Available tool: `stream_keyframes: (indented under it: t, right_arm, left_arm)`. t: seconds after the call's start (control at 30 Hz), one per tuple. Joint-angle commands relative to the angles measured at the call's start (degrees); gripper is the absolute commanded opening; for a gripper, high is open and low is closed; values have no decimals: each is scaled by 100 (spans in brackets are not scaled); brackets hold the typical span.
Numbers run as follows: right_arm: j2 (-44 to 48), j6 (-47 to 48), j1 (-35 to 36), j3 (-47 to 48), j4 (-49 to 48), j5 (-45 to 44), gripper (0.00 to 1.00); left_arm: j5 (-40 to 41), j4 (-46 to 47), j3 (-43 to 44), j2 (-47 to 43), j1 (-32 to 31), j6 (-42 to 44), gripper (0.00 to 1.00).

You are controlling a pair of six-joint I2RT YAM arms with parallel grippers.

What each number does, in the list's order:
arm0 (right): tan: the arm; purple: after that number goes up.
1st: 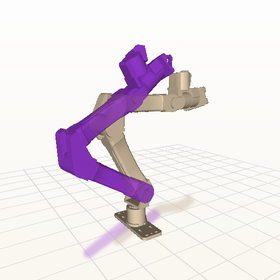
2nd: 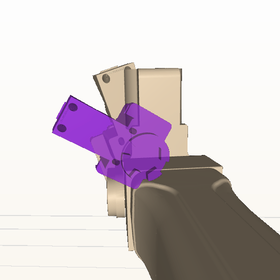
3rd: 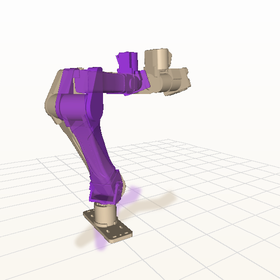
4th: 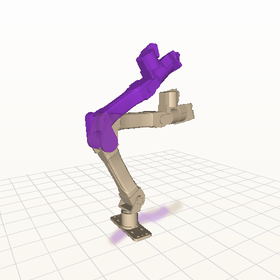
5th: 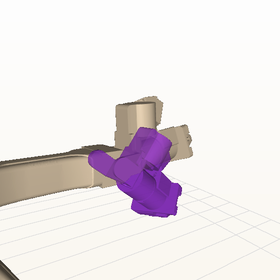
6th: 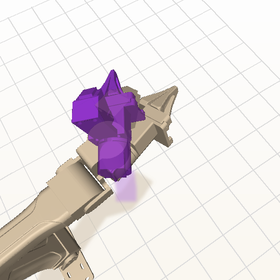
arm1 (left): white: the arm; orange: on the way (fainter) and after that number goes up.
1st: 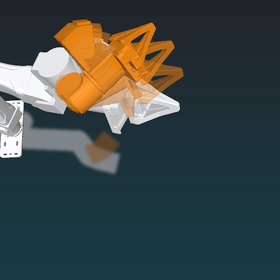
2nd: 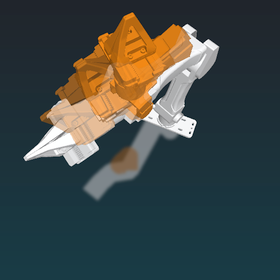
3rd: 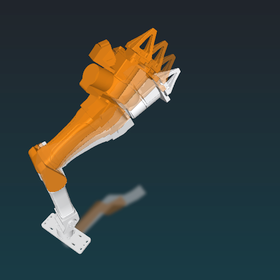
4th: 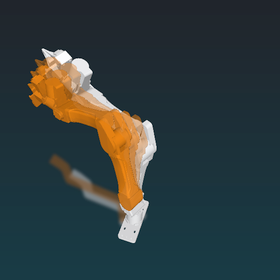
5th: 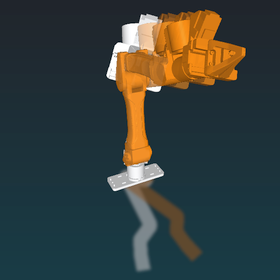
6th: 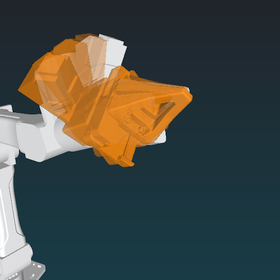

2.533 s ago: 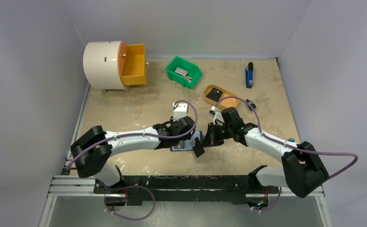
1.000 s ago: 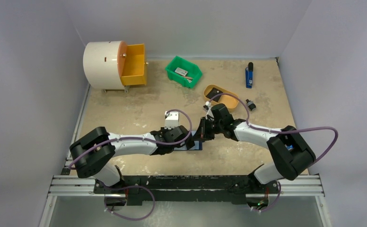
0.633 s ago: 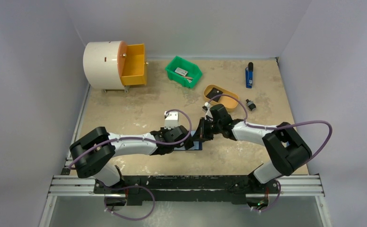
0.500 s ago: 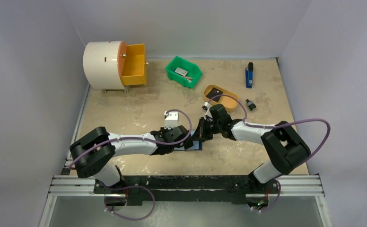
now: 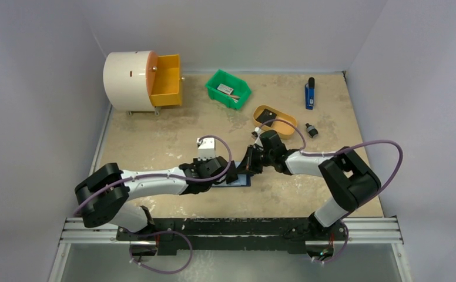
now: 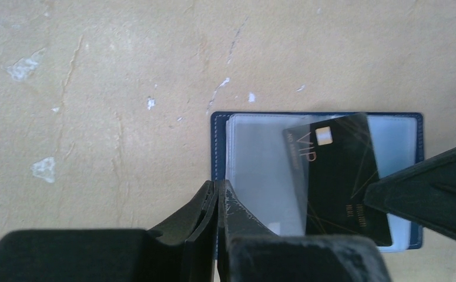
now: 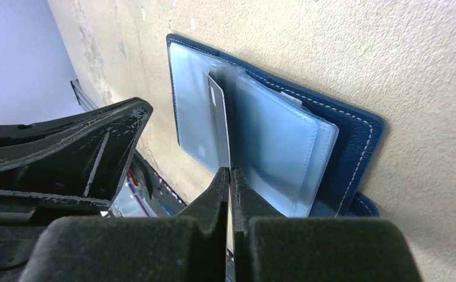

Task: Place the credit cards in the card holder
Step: Insert the credit card into the card holder.

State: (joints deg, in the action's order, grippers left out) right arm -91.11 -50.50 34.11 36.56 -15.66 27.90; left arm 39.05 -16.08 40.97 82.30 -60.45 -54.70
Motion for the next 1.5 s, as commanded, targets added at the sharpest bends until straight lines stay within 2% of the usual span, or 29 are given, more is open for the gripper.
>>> stream_keyframes:
  t: [0.0, 0.2, 0.5, 0.73, 1.47]
  right_arm:
    - [-167, -165, 17, -65, -315, -145, 0]
    - [-257, -239, 17, -167, -452, -184, 0]
    - [-308, -544, 32, -443, -904, -295, 0]
    - [-298, -805, 85, -522, -1114, -476, 0]
    - [-343, -865, 614, -228, -877, -687, 0]
  left_arm:
    - [269, -81, -225, -61, 47, -217, 0]
    - [246, -30, -499, -41, 138, -467, 0]
    - [-444, 612, -787, 95, 226, -492, 0]
    - [-621, 848, -856, -70, 221, -446, 0]
    - [-986, 1315, -1068, -158, 208, -520, 0]
